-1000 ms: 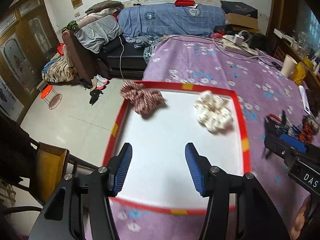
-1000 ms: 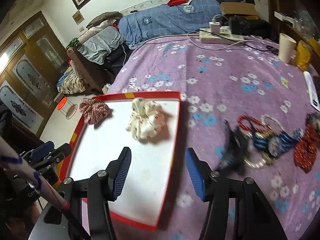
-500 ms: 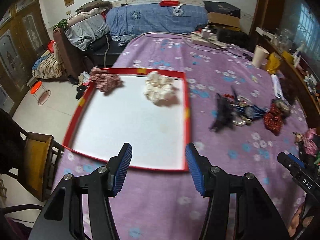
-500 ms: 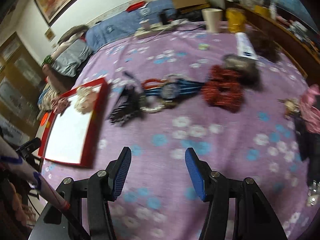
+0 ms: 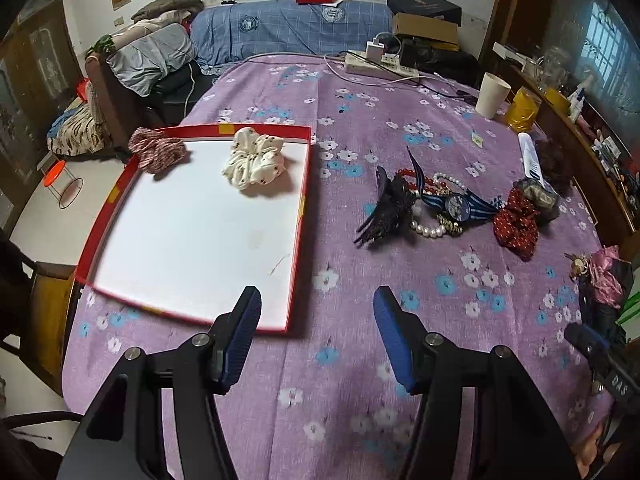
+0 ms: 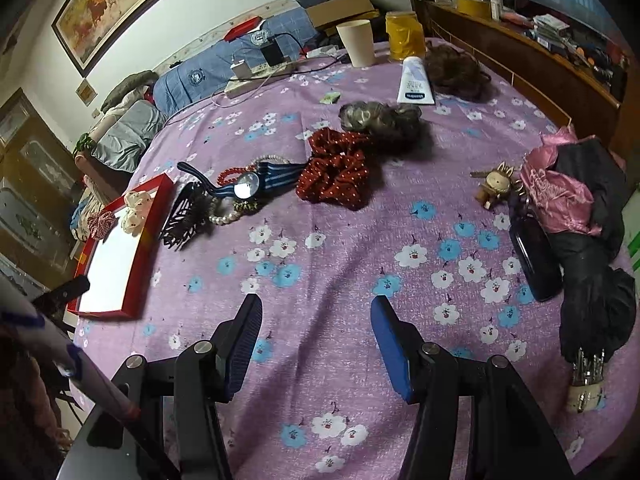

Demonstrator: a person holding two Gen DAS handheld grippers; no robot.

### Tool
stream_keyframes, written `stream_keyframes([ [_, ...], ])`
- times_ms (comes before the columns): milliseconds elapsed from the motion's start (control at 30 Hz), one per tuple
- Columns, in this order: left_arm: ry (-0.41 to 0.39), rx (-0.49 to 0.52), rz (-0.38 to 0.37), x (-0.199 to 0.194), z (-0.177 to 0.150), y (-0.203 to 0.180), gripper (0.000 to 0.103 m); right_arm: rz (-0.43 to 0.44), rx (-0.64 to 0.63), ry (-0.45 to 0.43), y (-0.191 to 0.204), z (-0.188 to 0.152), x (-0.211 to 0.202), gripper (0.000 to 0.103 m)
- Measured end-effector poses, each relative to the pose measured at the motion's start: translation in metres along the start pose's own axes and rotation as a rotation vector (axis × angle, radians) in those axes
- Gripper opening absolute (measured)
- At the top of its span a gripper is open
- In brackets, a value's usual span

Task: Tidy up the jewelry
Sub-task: 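Withdraw both tools from the tray back toward the remaining accessories, then grasp the black claw clip with the left tool while the right tool grasps the red polka-dot scrunchie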

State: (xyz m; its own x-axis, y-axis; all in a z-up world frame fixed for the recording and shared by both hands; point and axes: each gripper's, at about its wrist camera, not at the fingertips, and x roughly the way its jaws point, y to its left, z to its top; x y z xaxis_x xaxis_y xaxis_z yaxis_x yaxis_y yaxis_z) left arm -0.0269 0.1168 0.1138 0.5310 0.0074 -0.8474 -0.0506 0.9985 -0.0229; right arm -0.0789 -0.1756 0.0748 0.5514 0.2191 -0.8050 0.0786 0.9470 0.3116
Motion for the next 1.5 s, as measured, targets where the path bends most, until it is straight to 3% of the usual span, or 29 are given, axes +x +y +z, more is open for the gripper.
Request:
stream_keyframes([
  [200, 0.02, 0.04, -0.021, 0.041, 0.031, -0.009, 0.057, -0.011, 0.021, 0.008, -0.009, 0.015, 0.017, 0.061],
  [367, 0.075, 0.039, -0.109, 0.081, 0.049, -0.013, 0.057, -0.029, 0.027, -0.002, -0.016, 0.042, 0.03, 0.067],
  [633, 0.094, 0.081, -0.227, 0.113, 0.071, -0.027, 0.062, -0.051, 0.066, 0.001, -0.021, 0.085, 0.068, 0.07],
  [933, 0.138, 0.095, -0.269, 0.146, 0.082, -0.036, 0.062, -0.068, 0.08, 0.027, -0.018, 0.109, 0.103, 0.069],
  [1000, 0.142, 0.092, -0.29, 0.148, 0.082, -0.036, 0.059, -0.069, 0.082, 0.031, -0.018, 0.112, 0.109, 0.069],
  [1033, 0.146, 0.093, -0.309, 0.149, 0.082, -0.037, 0.053, -0.072, 0.083, 0.034, -0.019, 0.113, 0.111, 0.069],
  [1167, 0.162, 0.107, -0.368, 0.15, 0.082, -0.044, 0.034, -0.084, 0.092, 0.042, -0.02, 0.115, 0.118, 0.056],
  [1267, 0.161, 0.129, -0.373, 0.15, 0.08, -0.05, 0.032, -0.089, 0.097, 0.049, -0.021, 0.115, 0.123, 0.053],
  [1500, 0.169, 0.134, -0.373, 0.151, 0.075, -0.052, 0.028, -0.098, 0.108, 0.065, -0.025, 0.111, 0.128, 0.03],
])
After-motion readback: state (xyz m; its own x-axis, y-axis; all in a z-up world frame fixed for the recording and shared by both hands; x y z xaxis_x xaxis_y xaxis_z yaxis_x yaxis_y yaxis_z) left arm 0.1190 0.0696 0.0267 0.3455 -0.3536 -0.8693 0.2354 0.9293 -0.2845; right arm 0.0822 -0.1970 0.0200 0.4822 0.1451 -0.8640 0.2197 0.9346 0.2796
